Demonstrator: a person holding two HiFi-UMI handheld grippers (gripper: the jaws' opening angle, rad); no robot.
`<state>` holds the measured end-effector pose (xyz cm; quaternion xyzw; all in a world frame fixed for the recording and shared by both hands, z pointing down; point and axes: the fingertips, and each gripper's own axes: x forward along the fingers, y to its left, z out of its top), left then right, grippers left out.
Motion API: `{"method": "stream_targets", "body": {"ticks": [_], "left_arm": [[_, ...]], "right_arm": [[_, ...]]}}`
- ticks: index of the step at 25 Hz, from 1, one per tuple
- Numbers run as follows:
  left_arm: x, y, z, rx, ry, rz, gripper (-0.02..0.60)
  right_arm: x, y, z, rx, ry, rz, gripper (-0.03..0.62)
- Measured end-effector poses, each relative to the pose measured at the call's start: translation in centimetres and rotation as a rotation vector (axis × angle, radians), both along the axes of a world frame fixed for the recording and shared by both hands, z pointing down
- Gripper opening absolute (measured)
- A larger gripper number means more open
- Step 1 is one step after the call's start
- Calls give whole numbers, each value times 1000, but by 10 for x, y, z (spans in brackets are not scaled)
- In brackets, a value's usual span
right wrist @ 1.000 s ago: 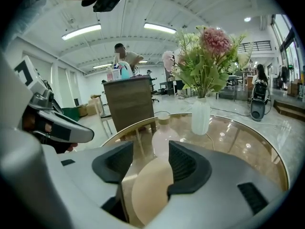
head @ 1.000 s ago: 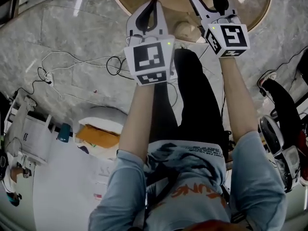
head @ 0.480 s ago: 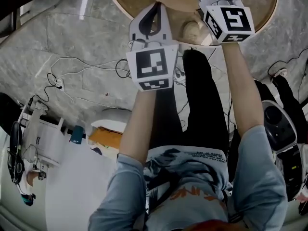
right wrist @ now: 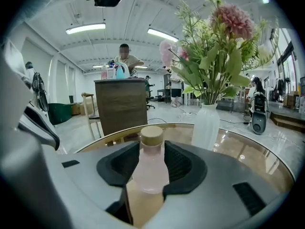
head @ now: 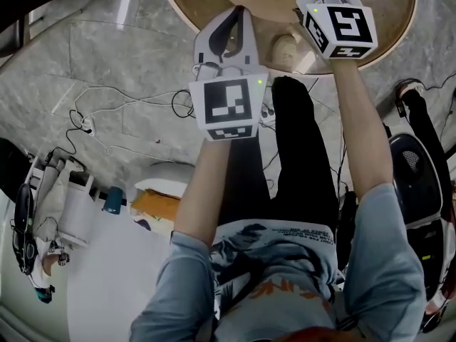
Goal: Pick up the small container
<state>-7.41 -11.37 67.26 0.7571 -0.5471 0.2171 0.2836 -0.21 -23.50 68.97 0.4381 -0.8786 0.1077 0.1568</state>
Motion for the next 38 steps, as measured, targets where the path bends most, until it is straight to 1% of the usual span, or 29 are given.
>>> {"method": "stream_targets", "body": {"ticks": [7, 11, 13, 18, 23, 27, 32, 38], "left_arm": [[2, -3, 9, -22, 16, 2, 23], [5, -6, 9, -28, 21, 18, 23], [5, -6, 13, -34, 17, 18, 23], [3, -7, 16, -50, 20, 24, 23], [-1, -13, 17, -61, 32, 18, 23], [-3, -18, 14, -72, 60, -2, 23], [-7, -17, 8, -68, 59, -15, 23], [-8, -16, 4, -60, 63, -26, 23]], "right_arm": [[-6, -8, 2, 47, 9, -10, 190], [-8, -15, -2, 77, 19, -44, 196], [-7, -13, -1, 82, 28, -48, 185], [-8, -17, -4, 47, 16, -8, 147], [-12, -22, -3, -4, 20, 18, 144], [-12, -27, -5, -33, 22, 21, 143], [-4, -24, -13, -71, -15, 47, 143], [1, -22, -29, -55, -17, 44, 143]]}}
